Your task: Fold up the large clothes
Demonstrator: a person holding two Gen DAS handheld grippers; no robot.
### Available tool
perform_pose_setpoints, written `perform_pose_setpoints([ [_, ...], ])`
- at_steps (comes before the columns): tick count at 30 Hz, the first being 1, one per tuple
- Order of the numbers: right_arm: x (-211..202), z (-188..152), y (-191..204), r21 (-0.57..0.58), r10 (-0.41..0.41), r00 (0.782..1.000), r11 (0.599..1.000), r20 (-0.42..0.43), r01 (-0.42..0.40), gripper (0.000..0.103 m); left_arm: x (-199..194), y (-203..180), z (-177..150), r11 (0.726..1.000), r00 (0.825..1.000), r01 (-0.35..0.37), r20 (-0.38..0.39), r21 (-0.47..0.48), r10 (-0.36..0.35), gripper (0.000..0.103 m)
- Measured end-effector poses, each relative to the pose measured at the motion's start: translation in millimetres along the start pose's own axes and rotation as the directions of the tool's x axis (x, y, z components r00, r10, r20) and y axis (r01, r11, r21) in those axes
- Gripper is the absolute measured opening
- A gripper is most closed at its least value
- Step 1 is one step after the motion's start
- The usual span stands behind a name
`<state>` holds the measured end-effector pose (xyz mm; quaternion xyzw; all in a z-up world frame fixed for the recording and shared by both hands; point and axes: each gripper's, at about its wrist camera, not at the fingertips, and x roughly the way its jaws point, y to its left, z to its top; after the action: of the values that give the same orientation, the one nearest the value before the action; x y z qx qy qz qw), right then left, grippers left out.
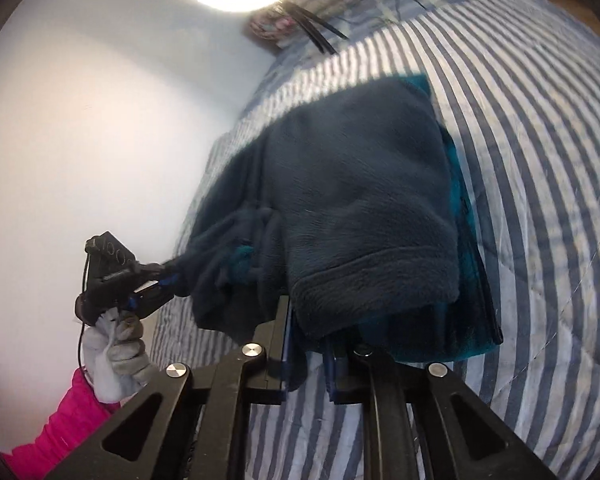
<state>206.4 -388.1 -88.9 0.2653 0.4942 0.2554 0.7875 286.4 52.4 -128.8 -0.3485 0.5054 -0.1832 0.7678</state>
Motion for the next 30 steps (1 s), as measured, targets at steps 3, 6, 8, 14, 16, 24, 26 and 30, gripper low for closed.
perform_pose_setpoints([
  [3,-21.8,1.7,12.4,-0.006,0.04,0.998,0.999,0.046,-0.04,0.01,-18.1,-24.5,-8.8,0.995,0.998,-0.03,0.052,0.098,0.025,0.004],
  [6,-44.6,-8.4,18.6,-0.038,0.053,0.996,0.998,0.069,-0.051,0.009,-27.4,-34.5,-21.9,0.98,0.994,-0.091,0.076,0.178,0.079,0.003],
  [8,-43.2,-15.4,10.7,-0.051,0.008,0.999,0.999,0.047,-0.006,0.009,-13.5,-28.6,-32.4,0.952,0.981,-0.193,0.062,0.238,0.184,0.003],
  [14,8.0,-32.6,-30.4,0.018,-0.146,0.986,0.989,-0.085,0.148,0.009,15.9,-11.5,-46.6,0.908,0.951,-0.305,0.046,0.289,0.305,0.004],
  [16,4.3,-30.9,-23.6,0.002,-0.135,0.987,0.991,-0.088,0.135,0.011,10.7,-24.1,-49.9,0.889,0.948,-0.314,0.07,0.332,0.309,0.004],
  [24,-74.1,-17.9,24.7,-0.144,-0.22,0.974,0.964,0.045,0.224,0.03,-48.7,-62.7,-54.9,0.864,0.95,-0.309,0.176,0.397,0.259,0.004],
  [26,-87.2,-12.0,35.8,-0.185,-0.211,0.973,0.956,0.097,0.226,0.03,-56.3,-73.2,-51.8,0.871,0.957,-0.28,0.189,0.403,0.22,0.004],
  [30,-79.7,15.9,57.2,-0.308,-0.265,0.942,0.896,0.207,0.32,0.031,-46.3,-113.2,-35.5,0.857,0.962,-0.254,0.21,0.449,0.175,0.004],
])
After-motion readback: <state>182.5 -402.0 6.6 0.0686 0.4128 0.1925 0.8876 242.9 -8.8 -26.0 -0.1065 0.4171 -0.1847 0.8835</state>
